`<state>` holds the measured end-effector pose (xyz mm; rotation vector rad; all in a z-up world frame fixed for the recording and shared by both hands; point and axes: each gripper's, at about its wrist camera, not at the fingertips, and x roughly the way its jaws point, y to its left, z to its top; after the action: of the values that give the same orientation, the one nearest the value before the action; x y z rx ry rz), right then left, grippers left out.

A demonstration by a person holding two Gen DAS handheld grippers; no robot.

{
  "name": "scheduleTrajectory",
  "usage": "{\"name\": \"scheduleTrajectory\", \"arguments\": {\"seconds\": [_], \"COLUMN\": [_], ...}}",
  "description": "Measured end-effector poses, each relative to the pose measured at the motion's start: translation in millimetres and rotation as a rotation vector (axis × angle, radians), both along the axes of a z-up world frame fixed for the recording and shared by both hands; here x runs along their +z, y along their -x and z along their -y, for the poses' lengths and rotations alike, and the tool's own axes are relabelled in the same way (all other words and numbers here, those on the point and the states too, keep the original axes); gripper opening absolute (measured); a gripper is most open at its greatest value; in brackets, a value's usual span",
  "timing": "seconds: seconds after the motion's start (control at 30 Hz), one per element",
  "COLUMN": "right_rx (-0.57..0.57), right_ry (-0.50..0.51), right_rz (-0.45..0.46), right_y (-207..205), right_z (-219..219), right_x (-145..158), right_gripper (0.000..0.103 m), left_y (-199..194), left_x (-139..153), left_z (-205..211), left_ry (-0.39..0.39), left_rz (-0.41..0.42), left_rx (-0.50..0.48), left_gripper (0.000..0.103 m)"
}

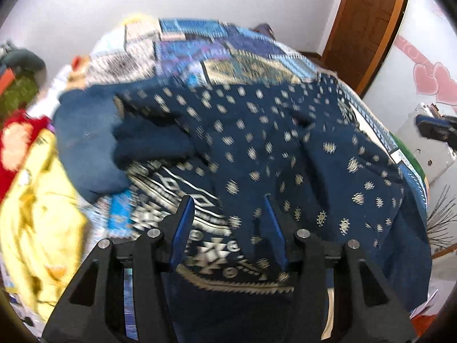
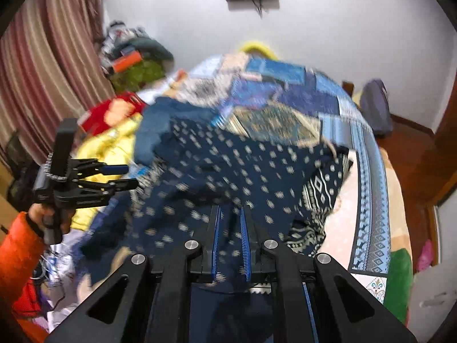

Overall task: Fold large clothes
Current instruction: 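Release the hood and open both tools above the folded hoodie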

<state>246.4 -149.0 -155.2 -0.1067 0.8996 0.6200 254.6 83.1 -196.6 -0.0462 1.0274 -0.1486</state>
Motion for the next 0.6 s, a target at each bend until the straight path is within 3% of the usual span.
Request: {"name": "scheduleTrajectory", "arguments": {"seconds": [0.1, 0.17, 0.23, 0.27, 0.4, 0.6], "right_rx": [0.003, -0.008, -0.01, -0.011, 0.027, 0.035], "right_ry": [0.072, 0.172, 0.223, 0.197, 0.177, 0.262], "right_rz": [-0.11, -0.164, -0.19, -0.174, -0.199, -0.132], "right_y": [-20, -31, -38, -39, -45, -38], "right_z": [-11, -18, -19, -14, -5, 0], "right_x": [-46, -83, -109, -113, -114, -112], "right_gripper": [0.01, 0.01, 0.009, 0.01, 0.01, 0.01], "left_y": [-6, -10, -8, -7, -4, -6], "left_x": [-27, -47, -54, -55, -58, -63], "left_z": [11, 16, 15, 13, 11, 7], "left_ry": [-0.019, -0.06, -0.068, -0.073, -0.085, -0.089], "left_rz": [-0.058, -0.097, -0.084, -0.074, -0.065, -0.049], "left_rx": [-0.005, 0.002, 0.013, 0.022, 0.034, 0.063], "left_gripper": [0.049, 0.05, 0.058, 0.065, 0.069, 0.08]}}
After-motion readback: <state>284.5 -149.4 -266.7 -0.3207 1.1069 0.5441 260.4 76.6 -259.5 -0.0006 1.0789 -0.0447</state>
